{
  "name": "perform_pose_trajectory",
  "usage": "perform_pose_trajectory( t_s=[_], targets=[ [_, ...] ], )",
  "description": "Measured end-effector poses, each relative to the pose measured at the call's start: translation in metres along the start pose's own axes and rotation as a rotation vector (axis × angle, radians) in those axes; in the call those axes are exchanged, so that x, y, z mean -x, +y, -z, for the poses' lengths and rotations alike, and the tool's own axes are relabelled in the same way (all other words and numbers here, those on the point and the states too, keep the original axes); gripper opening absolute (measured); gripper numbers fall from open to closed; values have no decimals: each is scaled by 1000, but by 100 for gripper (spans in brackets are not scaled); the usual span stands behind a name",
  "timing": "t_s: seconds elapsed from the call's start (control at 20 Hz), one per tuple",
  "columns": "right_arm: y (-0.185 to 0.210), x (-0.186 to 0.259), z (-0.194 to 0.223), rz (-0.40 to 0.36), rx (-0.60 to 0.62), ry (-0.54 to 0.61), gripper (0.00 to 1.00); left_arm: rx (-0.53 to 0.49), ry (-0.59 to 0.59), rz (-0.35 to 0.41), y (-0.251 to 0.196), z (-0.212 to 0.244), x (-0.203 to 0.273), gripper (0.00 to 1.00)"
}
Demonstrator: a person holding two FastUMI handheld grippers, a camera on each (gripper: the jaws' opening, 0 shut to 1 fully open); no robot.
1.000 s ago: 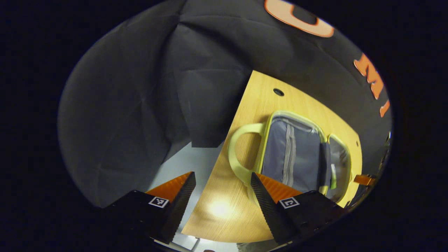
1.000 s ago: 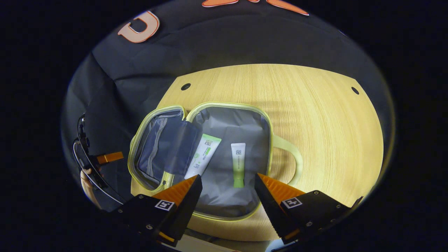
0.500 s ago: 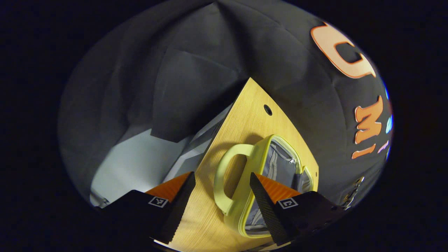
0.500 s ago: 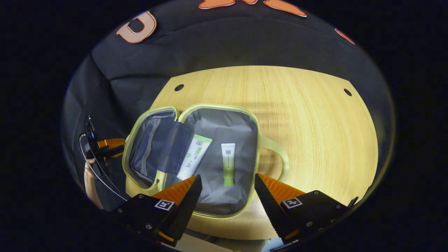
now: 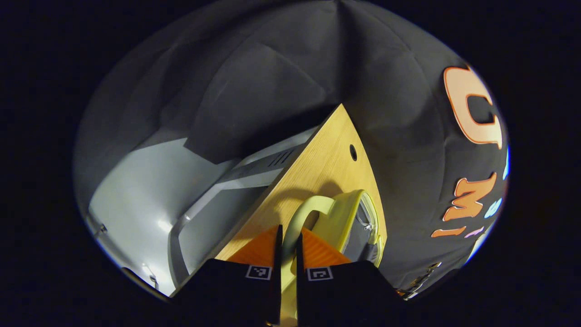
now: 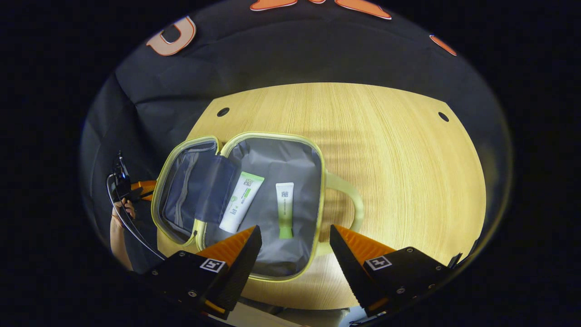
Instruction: First open the suitcase, pack the skin care products into it, and then close the suitcase.
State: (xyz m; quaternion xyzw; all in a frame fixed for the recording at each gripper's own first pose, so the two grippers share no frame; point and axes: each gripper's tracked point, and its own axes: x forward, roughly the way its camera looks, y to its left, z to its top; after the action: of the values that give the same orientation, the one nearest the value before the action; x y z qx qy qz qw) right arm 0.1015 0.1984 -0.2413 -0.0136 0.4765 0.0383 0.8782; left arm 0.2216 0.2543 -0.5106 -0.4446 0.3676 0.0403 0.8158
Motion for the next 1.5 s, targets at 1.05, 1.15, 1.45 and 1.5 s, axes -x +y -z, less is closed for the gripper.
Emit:
perform_pose_trajectory(
  t_s=[1.05, 1.15, 1.45, 1.5],
  targets=[
    [-124, 115, -124, -3, 151, -521, 96, -606, -180, 19, -357, 114, 121, 13],
    [-146, 131, -129, 21, 169, -556, 96, -624, -165, 49, -380, 144, 117, 13],
    [-196, 168, -125, 55, 186, -631, 96, -638, -104, 105, -421, 220, 91, 13],
    [-204, 171, -121, 56, 183, -631, 96, -643, -98, 104, -426, 229, 83, 13]
  ],
)
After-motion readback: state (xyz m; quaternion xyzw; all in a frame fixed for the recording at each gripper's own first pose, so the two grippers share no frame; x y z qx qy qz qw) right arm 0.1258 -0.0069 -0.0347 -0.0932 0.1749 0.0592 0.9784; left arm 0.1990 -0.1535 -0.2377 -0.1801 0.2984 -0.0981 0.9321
